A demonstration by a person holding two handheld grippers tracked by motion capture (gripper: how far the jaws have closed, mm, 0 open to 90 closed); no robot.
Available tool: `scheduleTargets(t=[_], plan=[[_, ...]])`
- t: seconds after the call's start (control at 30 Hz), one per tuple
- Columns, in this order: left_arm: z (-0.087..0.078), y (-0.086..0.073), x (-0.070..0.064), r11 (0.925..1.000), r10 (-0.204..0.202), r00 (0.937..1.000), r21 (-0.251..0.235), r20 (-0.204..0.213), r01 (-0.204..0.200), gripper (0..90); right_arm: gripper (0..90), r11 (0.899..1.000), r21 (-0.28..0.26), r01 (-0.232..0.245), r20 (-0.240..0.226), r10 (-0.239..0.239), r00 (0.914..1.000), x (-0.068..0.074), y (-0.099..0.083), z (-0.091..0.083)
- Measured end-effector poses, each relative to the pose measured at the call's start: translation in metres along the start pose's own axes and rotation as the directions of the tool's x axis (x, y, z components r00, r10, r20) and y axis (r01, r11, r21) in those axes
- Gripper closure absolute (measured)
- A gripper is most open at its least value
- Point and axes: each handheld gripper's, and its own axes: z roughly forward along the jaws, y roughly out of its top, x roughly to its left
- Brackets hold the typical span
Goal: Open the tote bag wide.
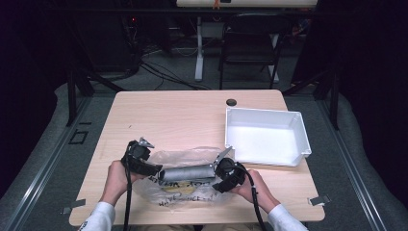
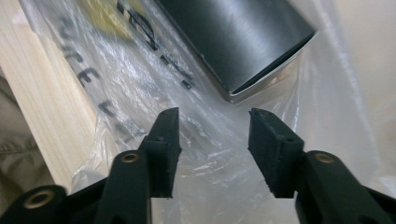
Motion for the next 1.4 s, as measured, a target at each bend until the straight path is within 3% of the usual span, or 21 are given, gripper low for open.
scheduleTargets(t=[0.07,0.17,0.23,0.37,0.53,0.77,0.93,1.1,1.33,1.4], plan=[[0.002,0.002,0.004,0.9998,-0.011,0.9995,-0.015,0.03,0.012,39.2,59.9,1.0,0.017,0.009,-0.001,-0.009,1.0,0.0,0.0,0.003],[0.008,0.004,0.006,0.9999,-0.012,0.9999,0.003,0.005,0.012,53.7,66.0,1.0,0.025,0.013,-0.002,-0.013,0.9999,0.0,-0.001,0.007],[0.013,0.003,0.01,0.9998,-0.02,0.9991,0.006,0.037,0.02,61.4,69.8,0.999,0.035,0.017,0.005,-0.017,0.9998,0.0,-0.001,0.009],[0.016,0.004,0.014,0.9994,-0.033,0.9987,0.001,0.039,0.033,76.0,76.9,0.999,0.038,0.021,0.005,-0.021,0.9998,-0.001,-0.002,0.012],[0.027,0.009,0.011,0.9994,-0.002,1.0,0.035,0.004,0.002,89.9,85.1,0.998,0.051,0.025,0.013,-0.026,0.9996,0.0,-0.003,0.015],[0.037,0.016,0.007,0.9983,0.039,0.993,0.048,-0.111,-0.034,90.0,89.2,0.996,0.071,0.052,-0.002,-0.052,0.9987,0.003,-0.005,0.016],[0.04,0.02,0.016,0.9994,0.018,0.9856,0.031,-0.168,-0.013,90.0,89.7,0.995,0.079,0.069,-0.027,-0.067,0.9974,0.006,-0.006,0.017],[0.042,0.022,0.025,0.9996,0.0,0.973,0.028,-0.231,0.007,90.0,90.0,0.991,0.098,0.092,-0.037,-0.089,0.9954,0.009,-0.007,0.017],[0.045,0.023,0.026,0.9995,-0.002,0.9625,0.029,-0.271,0.01,89.9,89.8,0.99,0.1,0.103,-0.054,-0.098,0.9937,0.01,-0.007,0.019],[0.041,0.023,0.028,0.9993,-0.011,0.9695,0.031,-0.245,0.019,83.4,86.1,0.99,0.098,0.105,-0.059,-0.1,0.9932,0.01,-0.006,0.017]])
